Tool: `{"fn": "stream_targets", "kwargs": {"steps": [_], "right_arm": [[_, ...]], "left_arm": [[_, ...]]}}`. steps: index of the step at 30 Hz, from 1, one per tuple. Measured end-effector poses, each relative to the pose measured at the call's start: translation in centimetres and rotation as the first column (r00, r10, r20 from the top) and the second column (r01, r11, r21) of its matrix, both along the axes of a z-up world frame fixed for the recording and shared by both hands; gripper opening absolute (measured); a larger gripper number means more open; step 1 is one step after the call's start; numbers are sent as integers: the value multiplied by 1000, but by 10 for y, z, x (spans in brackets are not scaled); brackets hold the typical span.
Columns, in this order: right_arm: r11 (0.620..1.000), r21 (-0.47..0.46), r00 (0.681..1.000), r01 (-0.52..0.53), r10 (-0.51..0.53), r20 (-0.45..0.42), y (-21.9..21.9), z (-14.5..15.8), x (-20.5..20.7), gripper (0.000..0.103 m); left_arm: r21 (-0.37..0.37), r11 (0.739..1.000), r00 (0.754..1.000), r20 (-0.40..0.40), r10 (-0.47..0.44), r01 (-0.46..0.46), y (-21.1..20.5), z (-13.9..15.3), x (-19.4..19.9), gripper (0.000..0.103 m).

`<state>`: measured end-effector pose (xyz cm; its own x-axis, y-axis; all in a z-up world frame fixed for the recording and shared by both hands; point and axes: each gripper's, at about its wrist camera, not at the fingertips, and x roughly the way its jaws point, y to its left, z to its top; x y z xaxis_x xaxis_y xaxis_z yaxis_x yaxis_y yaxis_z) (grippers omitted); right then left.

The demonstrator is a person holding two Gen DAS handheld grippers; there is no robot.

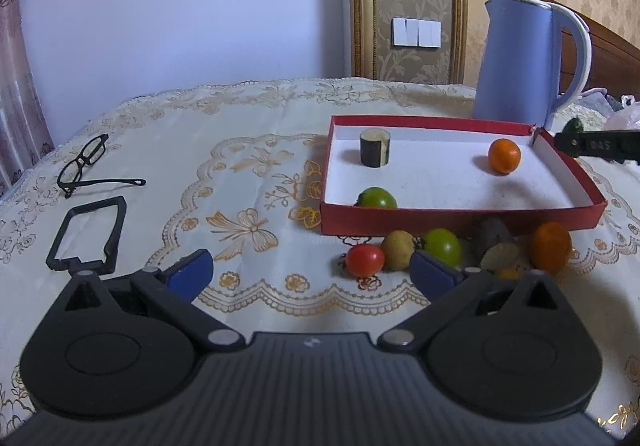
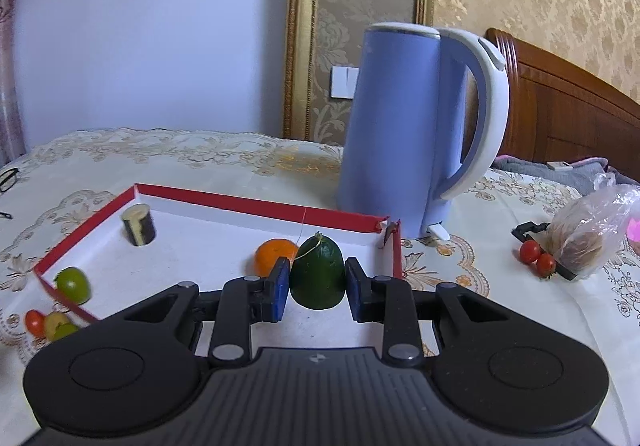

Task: Organize fruits
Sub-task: 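Carry the green pepper into the tray and open the right gripper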

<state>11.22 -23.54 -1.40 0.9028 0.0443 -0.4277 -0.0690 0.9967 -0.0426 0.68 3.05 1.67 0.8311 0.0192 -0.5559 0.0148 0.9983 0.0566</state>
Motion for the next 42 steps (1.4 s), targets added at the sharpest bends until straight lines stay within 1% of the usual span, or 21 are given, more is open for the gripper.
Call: {"fn": "stream_targets", "kwargs": {"steps": [9, 16, 25, 28, 29, 30, 31, 32, 34, 37, 39, 42], "right_arm": [[1000, -1, 999, 21, -21, -28, -2, -10, 22, 29], [999, -6, 998, 51, -51, -45, -4, -16, 39, 29], [998, -4, 995, 62, -63, -77, -5, -25, 48, 29], [998, -4, 995, 68, -69, -72, -6, -24, 46, 29], [998, -5, 995, 69, -69, -70, -7, -23, 46, 31], [998, -2, 996, 65, -65, -68, -7, -22, 45, 38], [998, 1, 996, 64, -63, -64, -8, -21, 44, 46], [998, 0, 996, 66, -66, -55, -8, -20, 43, 47], [997, -5, 996, 74, -74, -46, -8, -16, 39, 47], [998, 21, 998, 65, -64, -23, -10, -6, 22, 47], [998, 34, 999, 44, -45, 18, -9, 3, 2, 47], [998, 60, 997, 11, -15, 78, -7, 13, -31, 47]], "left_arm": [[3, 1000, 1000, -7, -28, 28, -5, -4, -1, 103], [-16, 999, 999, -17, -28, 28, 1, -6, 0, 103], [-3, 999, 999, -11, -36, 36, 2, -7, 3, 103], [2, 999, 999, -13, -41, 41, 3, -8, 5, 103], [4, 999, 999, -15, -40, 40, 4, -9, 6, 103], [5, 999, 999, -17, -38, 38, 4, -9, 6, 103], [5, 999, 999, -17, -36, 36, 4, -8, 7, 103], [6, 999, 999, -17, -37, 37, 3, -9, 6, 103], [13, 999, 999, -16, -45, 45, 3, -9, 6, 103], [32, 997, 997, -27, -72, 73, 1, -11, 8, 103], [35, 995, 996, -33, -88, 89, 2, -13, 10, 103], [43, 995, 995, -34, -89, 90, 4, -14, 14, 103]]}}
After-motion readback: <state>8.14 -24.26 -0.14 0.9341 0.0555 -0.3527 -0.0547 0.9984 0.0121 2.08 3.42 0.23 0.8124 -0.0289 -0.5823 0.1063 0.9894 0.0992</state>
